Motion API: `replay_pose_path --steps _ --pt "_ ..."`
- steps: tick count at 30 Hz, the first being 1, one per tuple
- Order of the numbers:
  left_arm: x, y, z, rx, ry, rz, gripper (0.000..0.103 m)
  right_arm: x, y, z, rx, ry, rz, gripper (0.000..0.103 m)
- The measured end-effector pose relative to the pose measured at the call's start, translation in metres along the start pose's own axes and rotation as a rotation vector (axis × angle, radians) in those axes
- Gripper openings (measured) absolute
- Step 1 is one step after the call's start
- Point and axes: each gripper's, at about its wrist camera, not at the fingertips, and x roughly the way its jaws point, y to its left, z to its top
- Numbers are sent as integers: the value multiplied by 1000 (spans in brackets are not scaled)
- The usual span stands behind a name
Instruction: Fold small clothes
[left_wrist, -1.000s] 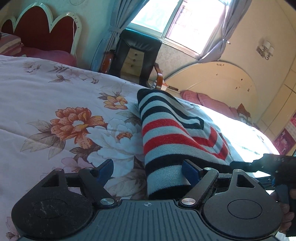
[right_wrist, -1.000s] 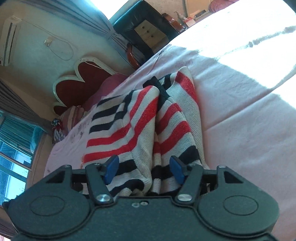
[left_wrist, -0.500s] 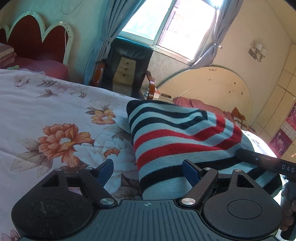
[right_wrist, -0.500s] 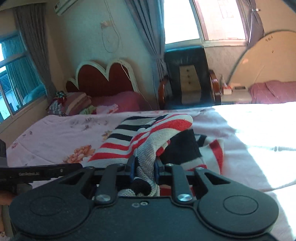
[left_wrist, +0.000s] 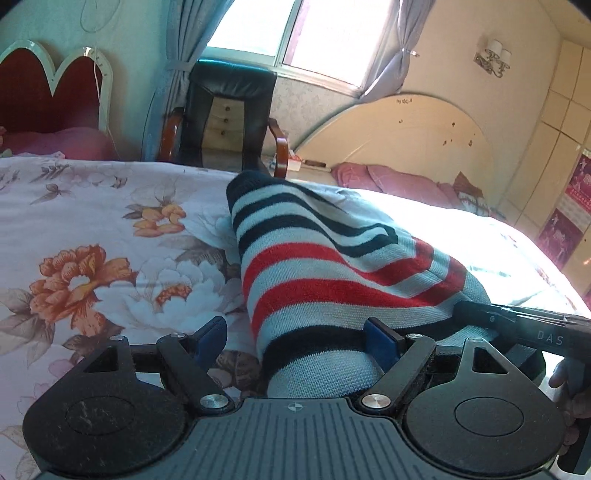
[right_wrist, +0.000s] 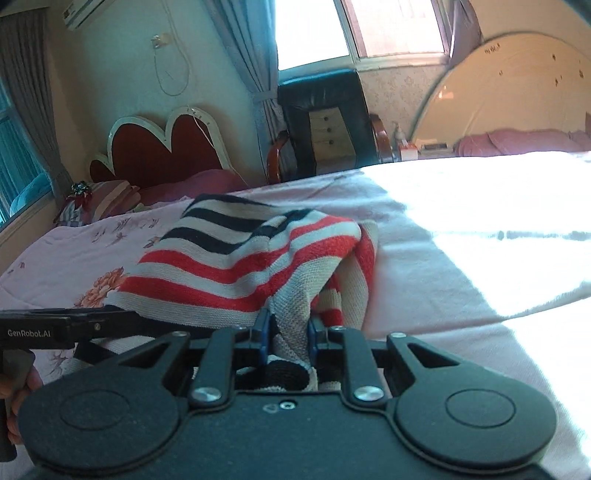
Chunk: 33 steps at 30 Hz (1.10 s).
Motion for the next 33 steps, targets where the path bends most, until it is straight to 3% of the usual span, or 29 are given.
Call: replay_pose_path --steps 3,5,8,10,13,17,21,23,26,27,29,33 --pt "11 -3 2 12 40 -4 81 -2 -7 4 -8 -31 -17 19" --pt "20 -7 -1 28 71 1 81 7 -18 0 28 -4 -33 19" --pt "22 -7 2 24 84 -3 81 11 -31 -6 121 34 11 22" --pt "15 -9 8 50 58 0 81 9 -36 3 149 67 40 27" --pt "14 -7 25 54 12 -25 81 4 -52 19 201 5 45 32" --pt "31 -7 41 78 34 -14 81 28 -80 43 318 -7 55 24" --pt "56 -1 36 117 133 1 81 55 -76 48 233 54 30 5" --pt "58 7 30 80 129 -28 82 70 -71 39 154 149 -36 2" --pt "47 10 30 46 113 -31 81 65 -68 29 117 180 -91 1" --pt "38 9 29 47 93 -45 81 57 -70 29 143 176 -76 5" --pt "19 11 23 18 69 -100 81 25 -73 26 203 91 -30 28" --pt "-11 17 1 -54 45 -142 81 -24 -75 7 325 65 76 30"
